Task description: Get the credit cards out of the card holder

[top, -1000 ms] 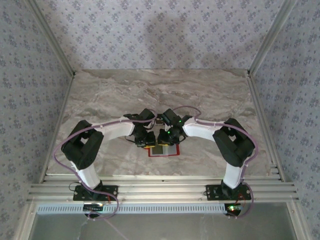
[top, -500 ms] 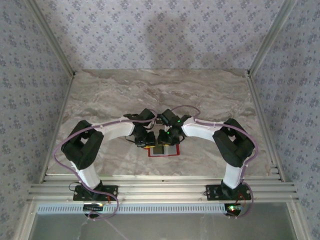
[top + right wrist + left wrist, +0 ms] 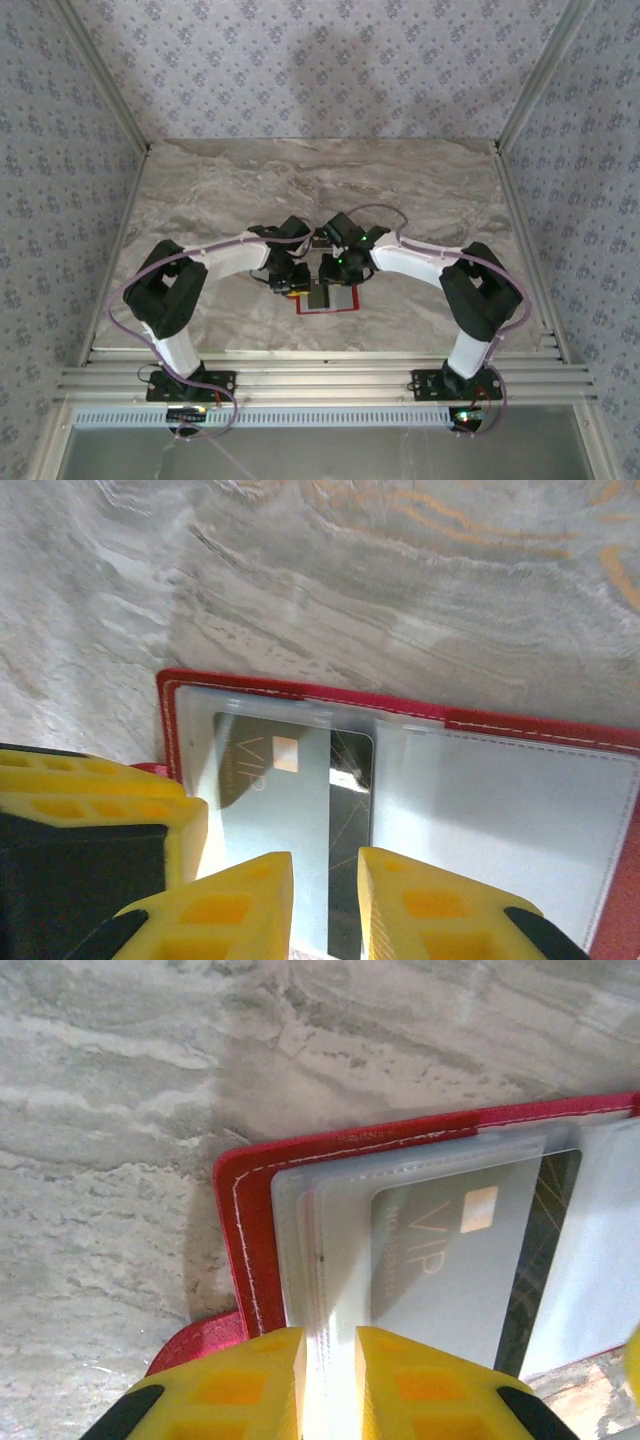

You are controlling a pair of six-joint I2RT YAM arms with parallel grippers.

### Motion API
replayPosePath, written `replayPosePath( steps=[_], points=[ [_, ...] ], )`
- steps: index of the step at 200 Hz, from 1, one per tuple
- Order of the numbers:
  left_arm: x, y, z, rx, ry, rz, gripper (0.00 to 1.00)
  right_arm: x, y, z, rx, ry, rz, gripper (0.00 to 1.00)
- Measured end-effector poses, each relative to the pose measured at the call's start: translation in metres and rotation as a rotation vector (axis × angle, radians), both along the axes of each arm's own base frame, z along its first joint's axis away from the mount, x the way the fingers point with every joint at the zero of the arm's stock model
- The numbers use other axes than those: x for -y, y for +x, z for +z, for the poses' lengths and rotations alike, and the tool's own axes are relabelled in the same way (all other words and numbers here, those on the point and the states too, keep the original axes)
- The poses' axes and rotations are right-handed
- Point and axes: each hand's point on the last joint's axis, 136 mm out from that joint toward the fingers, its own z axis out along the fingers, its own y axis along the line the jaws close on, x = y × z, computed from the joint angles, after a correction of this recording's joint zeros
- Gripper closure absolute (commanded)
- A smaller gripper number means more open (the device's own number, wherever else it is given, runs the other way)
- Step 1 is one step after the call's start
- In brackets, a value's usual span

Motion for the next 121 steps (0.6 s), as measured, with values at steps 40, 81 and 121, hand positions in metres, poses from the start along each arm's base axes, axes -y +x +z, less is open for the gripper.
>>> replayPosePath(
  steps=[40,81,121],
  points=[
    [0.010,0.007,0.013,0.028,-0.013,-0.011,0.80,0.007,0.001,-0.003,-0.012,0.033,-0.018,0.74],
    [0.009,0.004,0.006,0.021,0.018,-0.020,0.81,0.007,-0.005,-0.010,-0.043,0.076,-0.011,0.75],
    [0.005,0.001,-0.005,0.003,0.051,-0.030,0.81,0.002,-0.007,-0.011,-0.047,0.114,0.003,0.76]
  ],
)
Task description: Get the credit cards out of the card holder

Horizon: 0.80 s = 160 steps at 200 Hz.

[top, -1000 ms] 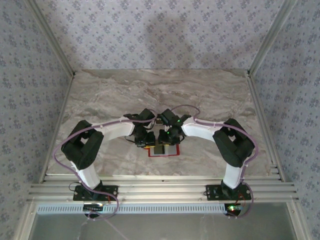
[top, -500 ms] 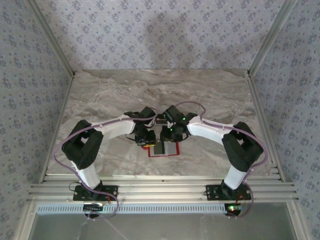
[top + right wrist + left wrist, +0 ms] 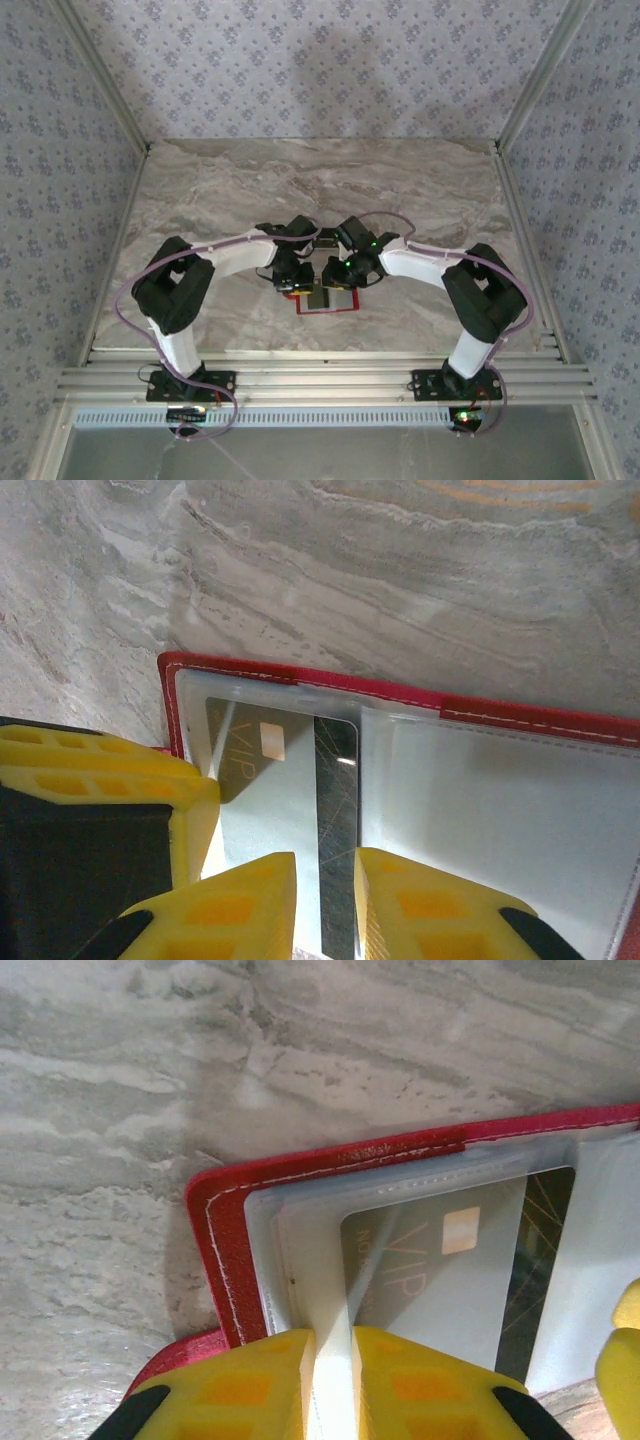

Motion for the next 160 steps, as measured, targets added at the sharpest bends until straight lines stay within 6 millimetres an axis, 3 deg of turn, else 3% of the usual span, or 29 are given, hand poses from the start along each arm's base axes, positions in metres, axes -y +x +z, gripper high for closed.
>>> replayPosePath(
  steps=[160],
  points=[
    [-0.001,0.000,-0.001,0.002,0.004,-0.008,0.81,-0.003,-0.003,-0.018,-0.032,0.045,0.011,0.76]
  ],
)
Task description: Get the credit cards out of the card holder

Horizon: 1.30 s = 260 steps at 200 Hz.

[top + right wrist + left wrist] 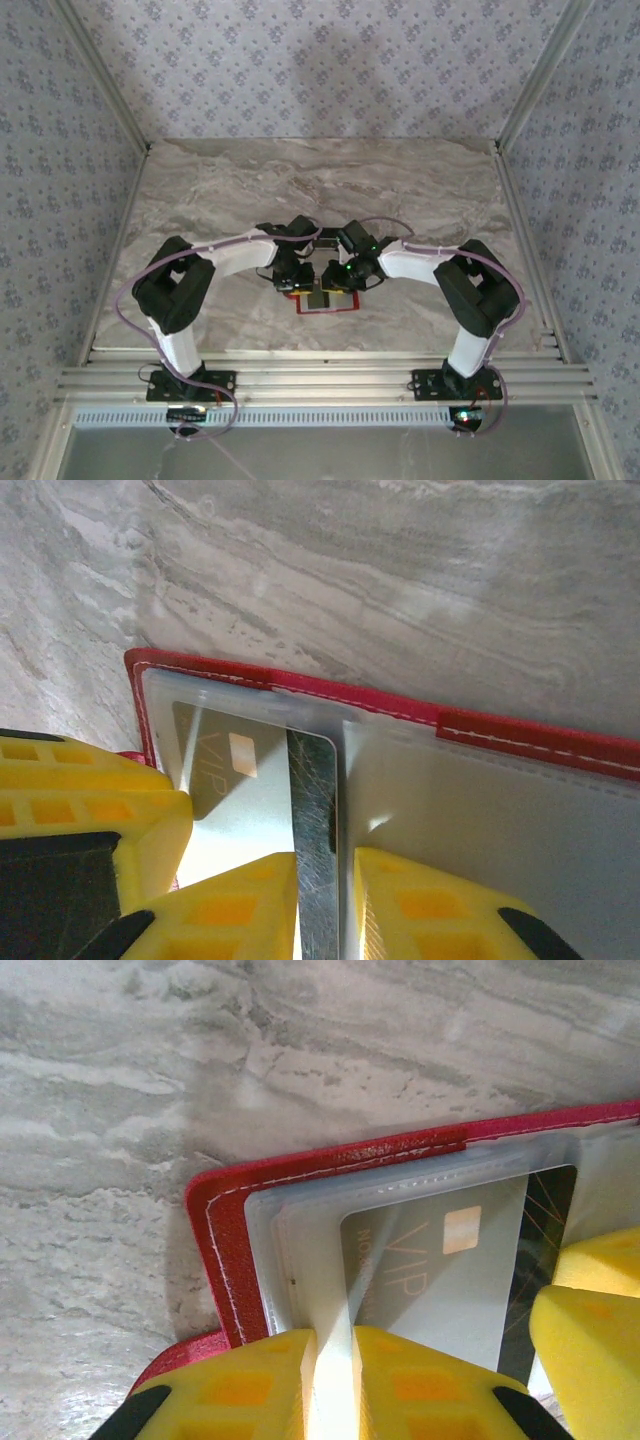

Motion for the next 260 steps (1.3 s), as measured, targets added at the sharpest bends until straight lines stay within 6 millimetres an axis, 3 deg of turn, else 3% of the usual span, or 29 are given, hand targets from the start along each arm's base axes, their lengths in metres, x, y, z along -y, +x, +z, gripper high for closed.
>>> replayPosePath(
  steps=[108,195,260],
  points=[
    [0.000,0.000,0.000,0.000,0.001,-0.007,0.81,-0.007,-0.001,0.000,-0.027,0.162,-0.016,0.81],
    [0.000,0.000,0.000,-0.002,0.003,-0.007,0.81,-0.004,0.000,-0.002,-0.035,0.176,-0.028,0.91],
    [0.000,0.000,0.000,-0.003,0.004,-0.007,0.81,0.004,0.003,0.001,-0.021,0.156,-0.045,0.92]
  ],
)
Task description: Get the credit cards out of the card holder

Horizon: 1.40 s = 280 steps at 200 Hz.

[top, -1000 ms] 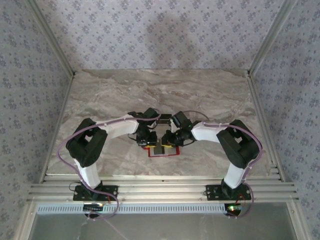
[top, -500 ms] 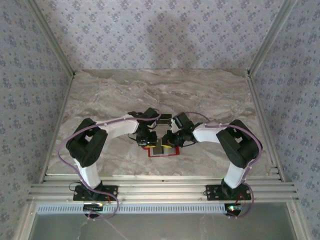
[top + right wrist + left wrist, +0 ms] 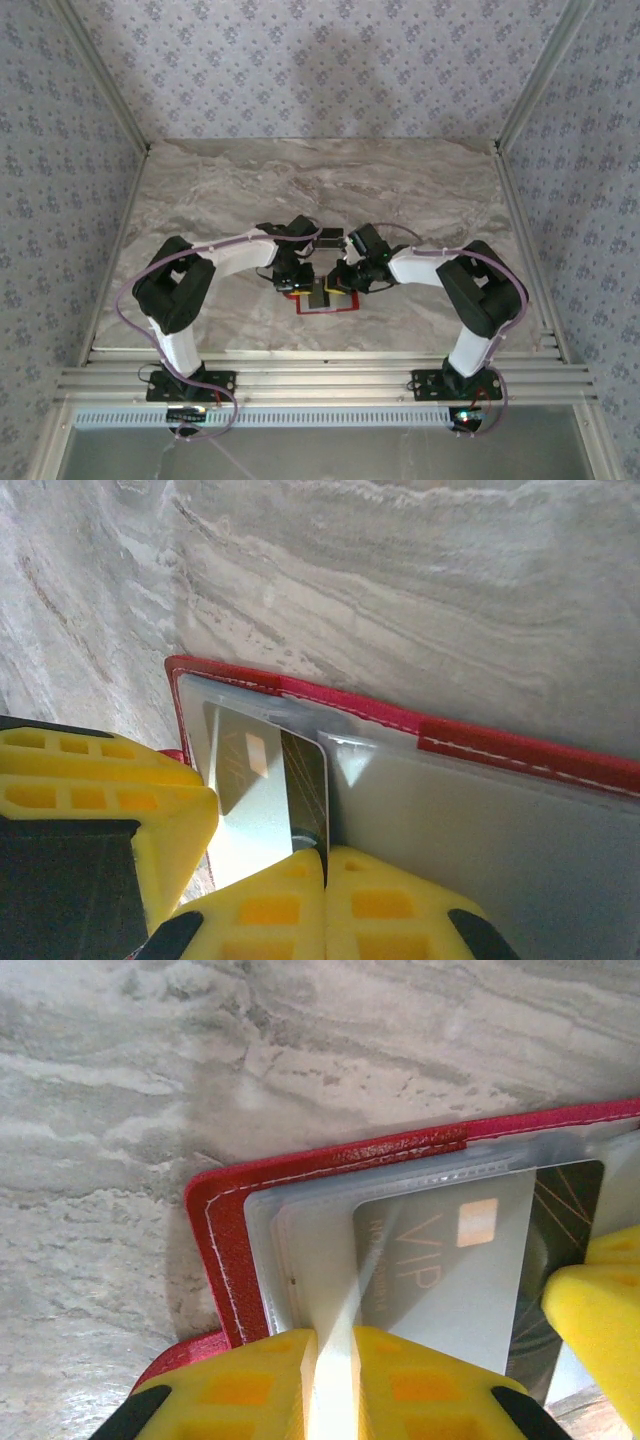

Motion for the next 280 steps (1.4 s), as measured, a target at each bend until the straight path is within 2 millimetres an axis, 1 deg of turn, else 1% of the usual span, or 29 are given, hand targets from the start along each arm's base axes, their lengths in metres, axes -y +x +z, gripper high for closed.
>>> replayPosePath(
  steps=[13,29,40,57,86,120,155,192,228,280],
  points=[
    [0.000,0.000,0.000,0.000,0.000,0.000,0.81,0.001,0.000,0.001,0.006,-0.006,-0.002,0.92],
    [0.000,0.000,0.000,0.000,0.000,0.000,0.81,0.001,0.001,0.002,0.009,-0.005,-0.003,0.86],
    [0.000,0.000,0.000,0.000,0.000,0.000,0.81,0.002,0.000,0.001,0.010,-0.005,-0.002,0.84],
    [0.000,0.000,0.000,0.000,0.000,0.000,0.81,0.001,0.000,0.000,0.010,0.001,-0.002,0.82],
    [0.000,0.000,0.000,0.000,0.000,0.000,0.81,-0.001,-0.001,-0.002,0.005,0.017,0.001,0.81],
    [0.000,0.000,0.000,0.000,0.001,-0.001,0.81,-0.002,0.000,-0.002,0.000,0.023,-0.004,0.90],
    [0.000,0.000,0.000,0.005,0.005,-0.004,0.81,0.001,-0.001,-0.003,0.008,0.005,-0.001,0.94],
    [0.000,0.000,0.001,0.006,0.006,-0.004,0.81,0.016,0.000,0.001,0.033,-0.048,-0.009,0.97],
    [0.001,0.000,0.001,0.006,0.006,-0.005,0.81,0.032,0.002,0.010,0.068,-0.091,-0.013,1.00],
    [0.000,0.002,0.006,0.011,0.017,-0.018,0.78,0.043,0.003,0.027,0.122,-0.106,-0.009,1.00]
  ],
)
